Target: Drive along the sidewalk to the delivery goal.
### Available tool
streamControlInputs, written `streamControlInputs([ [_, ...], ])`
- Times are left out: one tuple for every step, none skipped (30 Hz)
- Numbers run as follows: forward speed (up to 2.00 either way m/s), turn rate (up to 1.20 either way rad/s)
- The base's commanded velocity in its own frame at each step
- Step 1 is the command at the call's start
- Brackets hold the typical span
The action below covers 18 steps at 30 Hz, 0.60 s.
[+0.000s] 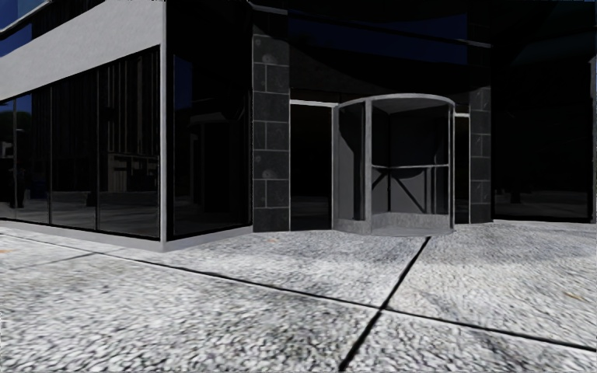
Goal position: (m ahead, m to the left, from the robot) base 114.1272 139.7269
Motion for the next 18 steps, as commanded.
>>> streamControlInputs([
  [1.63,0.61],
  [1.63,0.61],
  [1.63,0.61],
  [1.63,0.61],
  [1.63,0.64],
  [1.63,0.66],
  [1.63,0.66],
  [1.63,0.67],
  [1.63,0.67],
  [1.63,0.67],
  [1.63,0.67],
  [1.64,0.67],
  [1.66,0.67],
  [1.69,0.67],
  [1.71,0.67],
  [1.71,0.67],
  [1.73,0.68],
  [1.74,0.69],
])
